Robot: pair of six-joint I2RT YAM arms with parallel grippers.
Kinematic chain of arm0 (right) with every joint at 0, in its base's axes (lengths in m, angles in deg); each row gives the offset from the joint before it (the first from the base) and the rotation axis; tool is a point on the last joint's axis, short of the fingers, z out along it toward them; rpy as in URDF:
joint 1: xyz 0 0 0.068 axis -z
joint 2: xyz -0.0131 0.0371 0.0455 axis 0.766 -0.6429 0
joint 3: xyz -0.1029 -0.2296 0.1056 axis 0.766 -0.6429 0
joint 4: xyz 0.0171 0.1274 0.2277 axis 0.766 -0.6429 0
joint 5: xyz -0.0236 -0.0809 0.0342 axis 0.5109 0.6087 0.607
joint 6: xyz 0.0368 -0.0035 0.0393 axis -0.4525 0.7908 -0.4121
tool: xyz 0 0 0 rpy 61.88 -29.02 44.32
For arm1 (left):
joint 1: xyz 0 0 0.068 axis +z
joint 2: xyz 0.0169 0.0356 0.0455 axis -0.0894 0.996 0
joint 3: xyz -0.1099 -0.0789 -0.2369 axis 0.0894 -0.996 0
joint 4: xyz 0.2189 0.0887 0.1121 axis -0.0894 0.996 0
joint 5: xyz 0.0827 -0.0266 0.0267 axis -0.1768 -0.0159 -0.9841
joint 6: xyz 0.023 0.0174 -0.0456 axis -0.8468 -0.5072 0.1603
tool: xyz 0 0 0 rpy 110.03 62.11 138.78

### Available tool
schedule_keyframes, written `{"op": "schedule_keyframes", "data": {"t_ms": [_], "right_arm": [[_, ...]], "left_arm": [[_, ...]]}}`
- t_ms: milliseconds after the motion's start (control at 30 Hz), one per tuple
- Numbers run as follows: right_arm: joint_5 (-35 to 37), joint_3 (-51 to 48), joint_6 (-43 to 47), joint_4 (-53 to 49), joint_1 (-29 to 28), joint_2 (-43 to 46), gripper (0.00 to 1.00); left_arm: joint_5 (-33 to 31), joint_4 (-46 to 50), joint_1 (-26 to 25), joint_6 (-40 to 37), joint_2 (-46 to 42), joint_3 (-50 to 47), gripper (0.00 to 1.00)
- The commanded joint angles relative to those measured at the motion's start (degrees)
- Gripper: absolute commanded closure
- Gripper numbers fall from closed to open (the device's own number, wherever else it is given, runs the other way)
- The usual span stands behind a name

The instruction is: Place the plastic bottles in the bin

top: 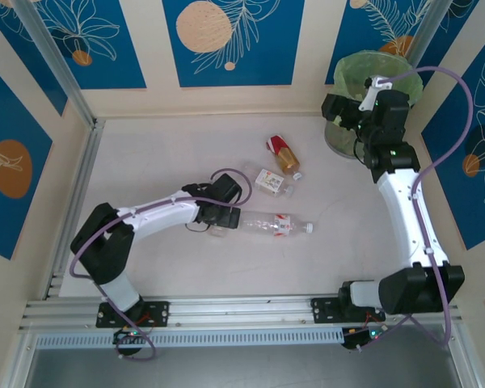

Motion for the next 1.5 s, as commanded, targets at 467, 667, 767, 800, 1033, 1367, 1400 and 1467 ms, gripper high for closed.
{"op": "schedule_keyframes", "data": {"t_ms": [467,667,767,800,1033,1367,1400,1467], "right_arm": [[-13.6,-7.1,-1.4,-8.0,-0.7,6.6,0.0],[-15.3,-10.0,-3.4,-8.3,-1.3,6.4,0.01],[-15.6,-11.0,-4.2,-8.1,-1.6,6.3,0.01],[-15.5,-11.5,-4.5,-7.8,-1.7,6.3,0.01],[-15.6,-12.4,-7.2,-10.9,-3.1,6.1,0.01],[-18.9,-15.8,-12.6,-11.9,-6.0,7.6,0.01],[-21.1,-16.6,-15.7,-10.4,-6.2,7.4,0.01],[-26.7,-19.3,-21.6,-4.8,-6.8,7.1,0.01]], "left_arm": [[1.5,0.7,-1.7,-0.3,6.4,0.2,0.23],[1.3,-0.8,-2.1,-1.1,7.1,-0.3,0.31],[0.9,-1.4,-2.4,-1.6,6.6,-0.8,0.37],[0.7,-1.6,-2.4,-1.9,6.3,-0.9,0.38],[0.8,-3.4,-2.5,-3.0,3.2,-1.9,0.48],[2.9,-9.6,-2.5,-5.7,-2.3,-4.2,0.53],[3.6,-11.5,-2.5,-6.2,-3.3,-5.3,0.53],[5.3,-15.2,-2.5,-7.2,-5.2,-7.3,0.53]]}}
